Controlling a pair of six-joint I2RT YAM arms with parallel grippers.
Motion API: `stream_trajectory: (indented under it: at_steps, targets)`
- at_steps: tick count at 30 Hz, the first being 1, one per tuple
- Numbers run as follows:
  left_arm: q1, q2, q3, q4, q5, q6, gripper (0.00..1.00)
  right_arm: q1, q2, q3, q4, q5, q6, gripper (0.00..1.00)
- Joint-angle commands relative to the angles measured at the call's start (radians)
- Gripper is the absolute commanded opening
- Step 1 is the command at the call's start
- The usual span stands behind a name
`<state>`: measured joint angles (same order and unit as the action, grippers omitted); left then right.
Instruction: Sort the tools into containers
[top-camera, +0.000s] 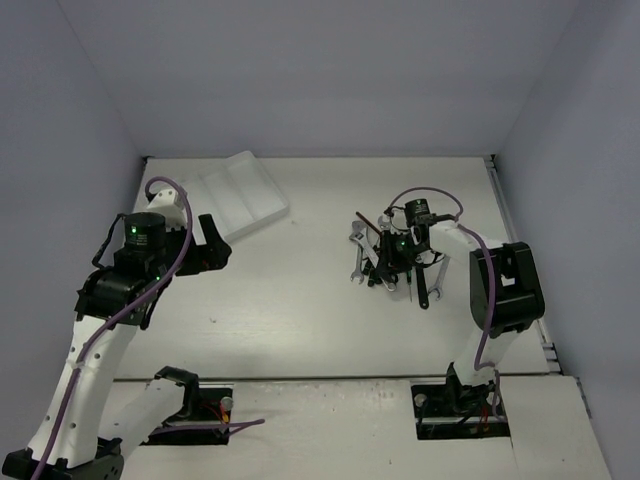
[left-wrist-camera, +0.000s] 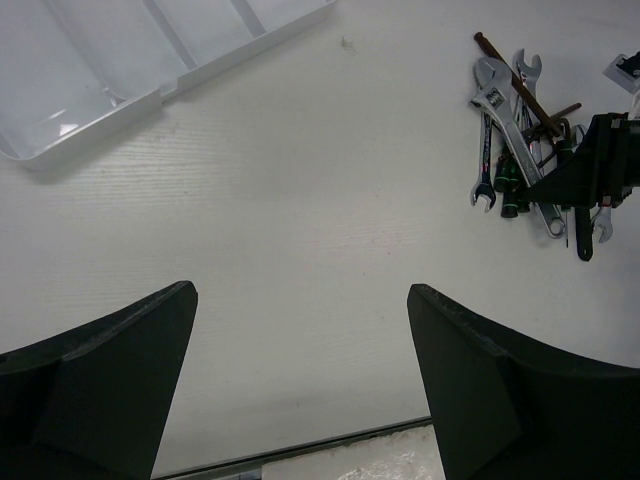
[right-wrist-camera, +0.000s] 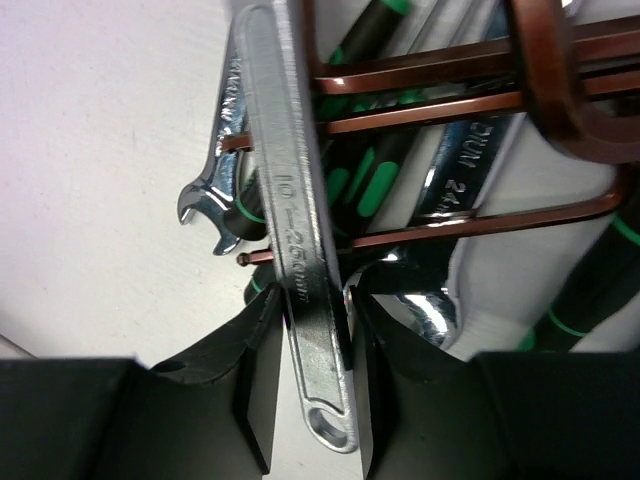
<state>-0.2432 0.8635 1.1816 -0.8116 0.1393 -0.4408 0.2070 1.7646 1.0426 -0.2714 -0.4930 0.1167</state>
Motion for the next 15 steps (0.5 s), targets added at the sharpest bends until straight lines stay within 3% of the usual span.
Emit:
stream_trajectory:
  at_steps: [1, 5, 15]
  targets:
    - [-0.008, 0.01, 0.013, 0.051, 0.024, -0.009, 0.84, 0.007, -0.051, -0.016, -0.007, 0.026, 0.011, 0.16]
    - [-0.01, 0.018, 0.015, 0.051, 0.035, -0.023, 0.84, 0.011, -0.08, -0.023, -0.002, 0.041, 0.013, 0.0]
    - [-0.026, 0.074, 0.02, 0.122, 0.142, -0.135, 0.84, 0.034, -0.224, 0.0, 0.0, 0.037, 0.031, 0.0]
